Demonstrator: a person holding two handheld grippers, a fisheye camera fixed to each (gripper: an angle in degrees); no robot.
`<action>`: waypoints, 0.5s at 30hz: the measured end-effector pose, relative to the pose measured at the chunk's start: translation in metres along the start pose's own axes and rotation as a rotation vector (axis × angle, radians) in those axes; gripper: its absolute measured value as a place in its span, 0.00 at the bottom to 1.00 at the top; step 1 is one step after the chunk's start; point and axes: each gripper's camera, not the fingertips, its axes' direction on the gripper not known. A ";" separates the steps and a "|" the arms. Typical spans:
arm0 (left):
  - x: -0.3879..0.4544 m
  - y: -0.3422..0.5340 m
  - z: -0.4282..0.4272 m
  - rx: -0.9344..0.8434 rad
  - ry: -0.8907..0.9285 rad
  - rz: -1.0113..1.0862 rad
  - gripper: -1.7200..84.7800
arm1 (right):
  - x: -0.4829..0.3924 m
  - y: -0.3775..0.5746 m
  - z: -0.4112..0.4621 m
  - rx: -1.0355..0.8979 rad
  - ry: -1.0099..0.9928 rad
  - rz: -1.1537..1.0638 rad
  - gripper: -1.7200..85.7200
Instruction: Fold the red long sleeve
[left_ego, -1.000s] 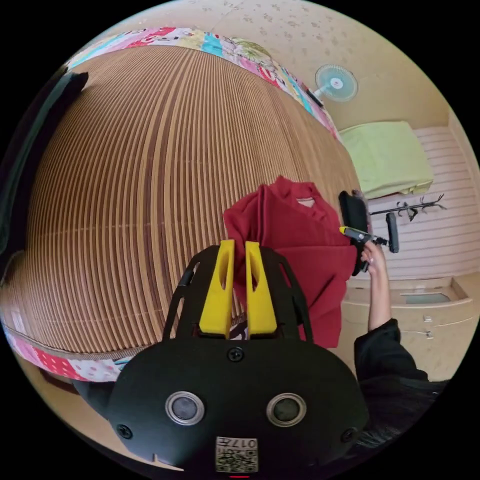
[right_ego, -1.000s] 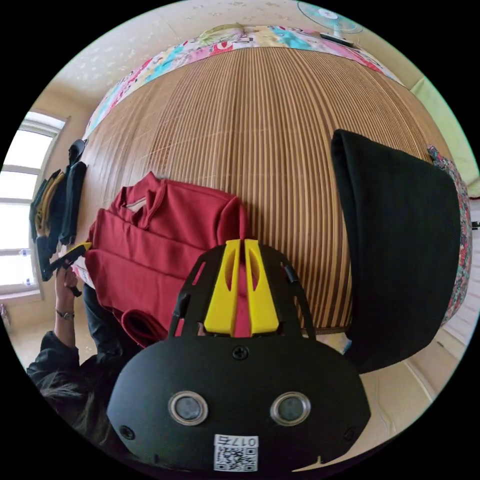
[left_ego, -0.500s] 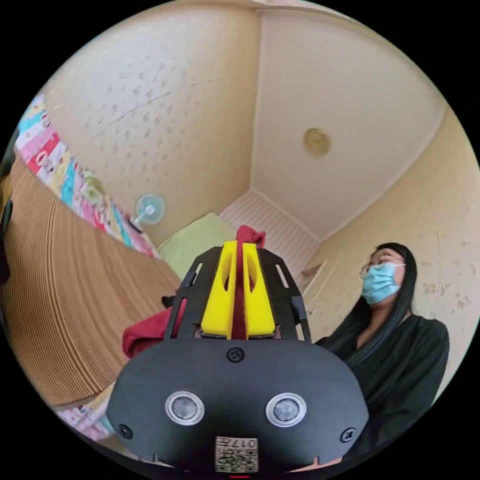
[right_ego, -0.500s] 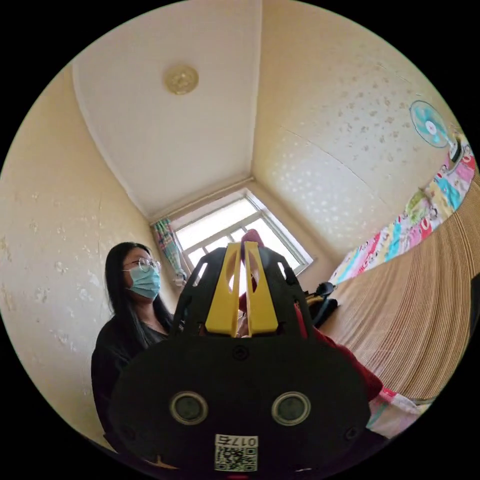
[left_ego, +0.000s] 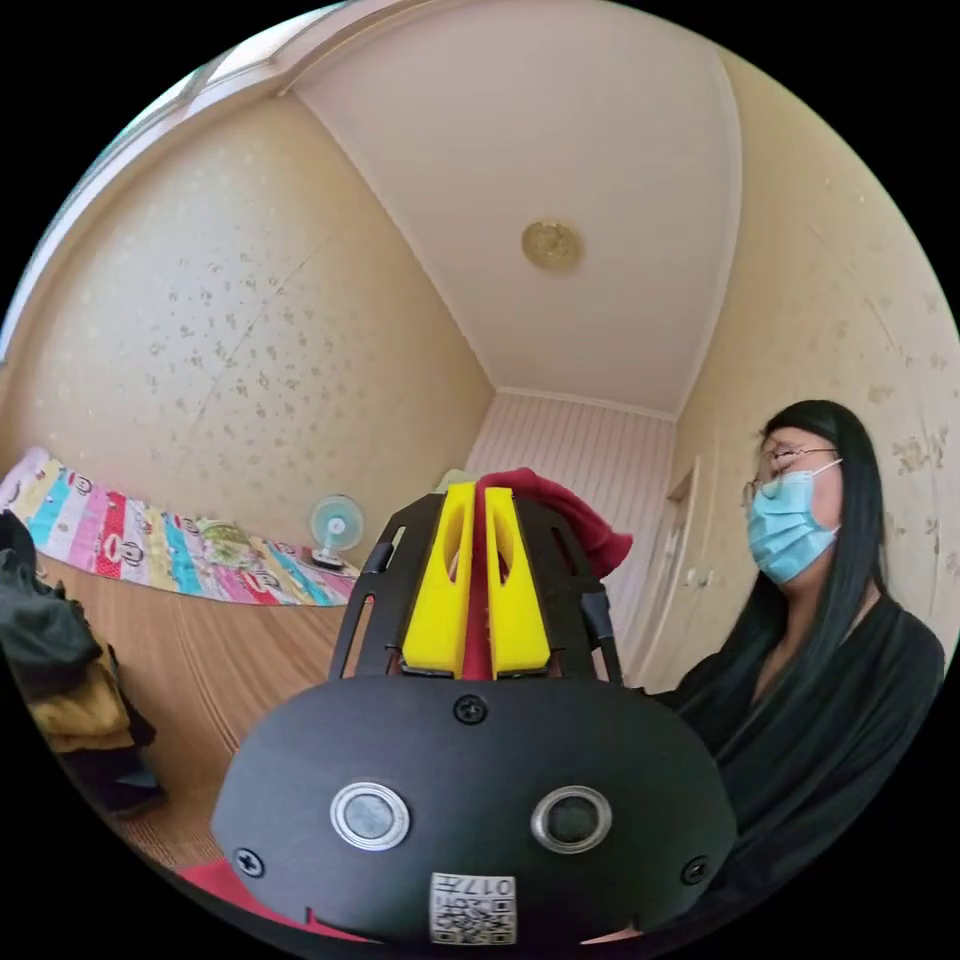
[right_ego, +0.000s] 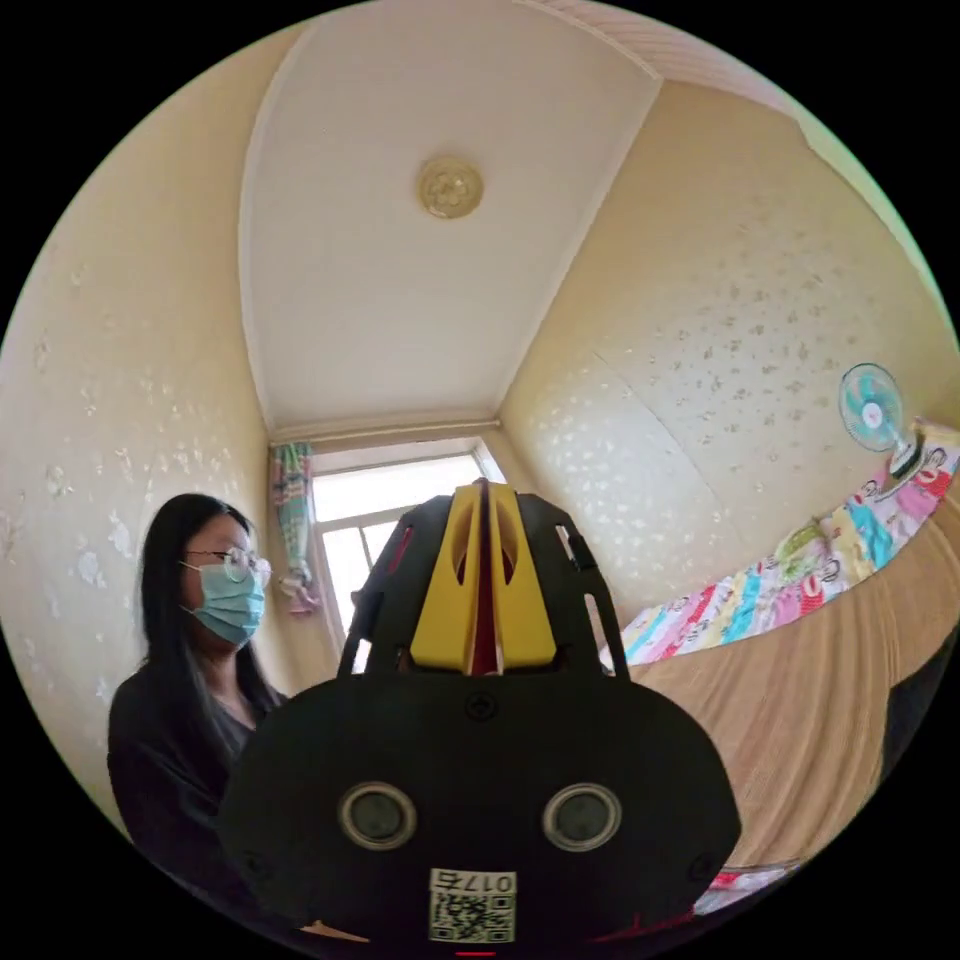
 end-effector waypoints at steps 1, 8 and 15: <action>-0.011 -0.010 0.019 -0.036 -0.076 -0.019 0.02 | 0.010 -0.007 0.022 -0.062 0.157 -0.055 0.03; -0.217 -0.035 0.217 -0.432 -0.674 -0.133 0.10 | 0.225 0.003 0.252 -0.577 1.078 -0.172 0.07; -0.276 0.160 0.267 -0.652 -0.556 -0.275 0.10 | 0.346 0.220 0.286 -0.927 0.881 0.081 0.08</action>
